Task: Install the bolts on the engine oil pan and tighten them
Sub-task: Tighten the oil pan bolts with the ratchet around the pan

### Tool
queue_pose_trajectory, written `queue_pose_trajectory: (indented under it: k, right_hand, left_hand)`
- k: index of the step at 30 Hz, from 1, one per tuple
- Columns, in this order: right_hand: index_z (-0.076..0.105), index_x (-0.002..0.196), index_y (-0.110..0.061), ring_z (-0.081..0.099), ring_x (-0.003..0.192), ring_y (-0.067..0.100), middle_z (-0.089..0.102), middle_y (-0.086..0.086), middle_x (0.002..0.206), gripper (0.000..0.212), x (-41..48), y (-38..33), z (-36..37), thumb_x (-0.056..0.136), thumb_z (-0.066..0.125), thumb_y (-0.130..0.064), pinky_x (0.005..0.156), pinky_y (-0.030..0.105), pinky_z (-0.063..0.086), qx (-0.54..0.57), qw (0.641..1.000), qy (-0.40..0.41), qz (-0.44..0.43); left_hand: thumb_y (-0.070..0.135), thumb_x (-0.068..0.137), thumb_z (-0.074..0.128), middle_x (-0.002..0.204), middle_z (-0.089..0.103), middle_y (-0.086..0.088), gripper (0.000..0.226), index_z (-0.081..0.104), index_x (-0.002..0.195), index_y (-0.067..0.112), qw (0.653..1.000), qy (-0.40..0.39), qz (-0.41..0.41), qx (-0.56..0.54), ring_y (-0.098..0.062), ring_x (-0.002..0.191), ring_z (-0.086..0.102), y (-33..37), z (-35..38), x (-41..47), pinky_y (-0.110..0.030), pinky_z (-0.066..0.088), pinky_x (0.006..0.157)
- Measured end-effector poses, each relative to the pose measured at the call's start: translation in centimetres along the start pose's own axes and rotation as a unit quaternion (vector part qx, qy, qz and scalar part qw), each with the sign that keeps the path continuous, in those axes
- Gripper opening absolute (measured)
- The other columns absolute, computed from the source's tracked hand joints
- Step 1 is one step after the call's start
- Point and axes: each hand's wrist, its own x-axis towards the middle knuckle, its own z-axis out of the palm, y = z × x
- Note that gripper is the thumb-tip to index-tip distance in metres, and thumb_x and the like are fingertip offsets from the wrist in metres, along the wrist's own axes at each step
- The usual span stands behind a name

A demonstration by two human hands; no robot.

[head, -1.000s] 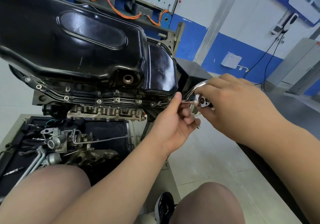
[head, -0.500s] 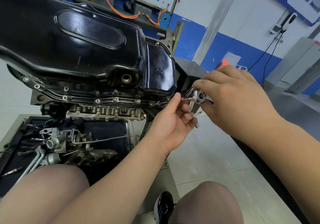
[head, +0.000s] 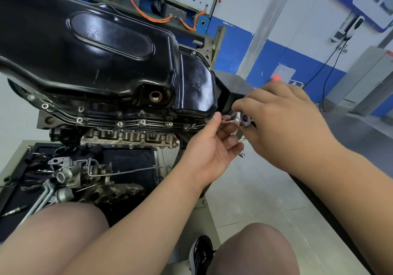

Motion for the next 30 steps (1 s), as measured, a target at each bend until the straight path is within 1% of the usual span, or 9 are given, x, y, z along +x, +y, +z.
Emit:
queue_pose_trajectory:
  k: [4,7,9,12,15,17,20,23,30]
  right_hand:
    - [0.056,0.067,-0.021,0.052,0.058,0.017,0.055,-0.002,0.060,0.062,0.3,-1.2,-0.1,0.077,0.020,-0.071,0.051,0.028,0.032,0.089,0.987,-0.071,0.111]
    - [0.052,0.062,-0.021,0.049,0.052,0.013,0.052,-0.003,0.055,0.061,0.3,-1.6,0.1,0.073,0.027,-0.075,0.044,0.026,0.027,0.161,0.972,-0.095,0.146]
    - [0.050,0.069,-0.023,0.051,0.061,0.014,0.053,-0.005,0.064,0.046,0.3,-1.2,0.1,0.079,0.042,-0.067,0.048,0.027,0.028,0.116,0.984,-0.083,0.109]
    - [0.059,0.099,-0.027,0.051,0.097,0.021,0.060,-0.005,0.094,0.018,0.2,0.3,0.0,0.089,0.055,-0.041,0.075,0.032,0.036,-0.025,0.999,-0.041,-0.002]
    - [0.065,0.109,-0.022,0.054,0.100,0.028,0.063,0.002,0.099,0.025,-0.1,0.3,0.4,0.084,0.064,-0.020,0.089,0.039,0.040,-0.031,0.999,-0.008,-0.011]
    - [0.064,0.100,-0.024,0.057,0.090,0.024,0.064,-0.002,0.091,0.021,-0.2,-0.3,0.3,0.088,0.053,-0.038,0.078,0.034,0.039,-0.003,1.000,-0.020,0.012]
    - [0.057,0.071,-0.023,0.052,0.060,0.015,0.056,-0.005,0.064,0.060,-0.2,-1.0,0.2,0.076,0.020,-0.071,0.049,0.026,0.029,0.125,0.982,-0.073,0.120]
    - [0.057,0.061,-0.020,0.051,0.054,0.014,0.053,-0.001,0.056,0.070,-0.3,-1.4,0.2,0.070,0.018,-0.077,0.045,0.026,0.028,0.197,0.958,-0.115,0.174]
    - [0.069,0.094,-0.020,0.059,0.087,0.029,0.067,0.000,0.087,0.018,-0.7,0.6,0.4,0.076,0.070,-0.022,0.074,0.036,0.044,-0.050,0.998,0.025,-0.017]
  left_hand:
    - [0.038,0.095,0.043,0.095,0.064,-0.005,0.032,0.063,0.096,0.013,1.000,-0.003,-0.002,0.009,-0.016,0.086,0.060,0.2,-0.2,0.2,-0.032,0.045,0.086]
    - [0.038,0.097,0.042,0.118,0.055,-0.013,0.044,0.050,0.127,0.007,1.000,0.005,-0.016,-0.015,-0.022,0.101,0.057,0.4,-0.2,-0.1,-0.032,0.048,0.088]
    - [0.036,0.097,0.043,0.109,0.057,-0.011,0.043,0.049,0.130,0.009,1.000,0.006,-0.010,-0.010,-0.020,0.090,0.059,0.5,-0.3,-0.1,-0.032,0.047,0.086]
    - [0.035,0.098,0.046,0.070,0.060,0.002,0.025,0.058,0.088,0.014,1.000,0.011,-0.001,0.006,-0.009,0.053,0.053,0.1,-0.2,0.0,-0.029,0.045,0.068]
    - [0.035,0.098,0.046,0.060,0.059,0.005,0.026,0.056,0.081,0.018,1.000,0.020,0.005,0.006,-0.008,0.047,0.049,-0.1,0.1,0.0,-0.026,0.044,0.062]
    - [0.037,0.097,0.046,0.070,0.060,0.001,0.027,0.056,0.083,0.017,1.000,0.017,0.010,-0.002,-0.010,0.056,0.052,0.0,0.0,0.1,-0.028,0.044,0.067]
    - [0.039,0.098,0.041,0.098,0.061,-0.008,0.033,0.061,0.093,0.013,1.000,0.009,0.004,0.007,-0.017,0.086,0.056,0.0,-0.1,0.1,-0.031,0.044,0.080]
    - [0.036,0.100,0.040,0.092,0.066,-0.006,0.035,0.060,0.094,0.009,1.000,0.002,0.000,-0.013,-0.016,0.081,0.063,0.0,-0.2,0.0,-0.028,0.052,0.074]
    - [0.036,0.098,0.045,0.057,0.055,0.005,0.029,0.055,0.078,0.018,0.999,0.041,0.003,0.004,-0.009,0.047,0.048,-0.4,0.1,-0.1,-0.025,0.044,0.057]
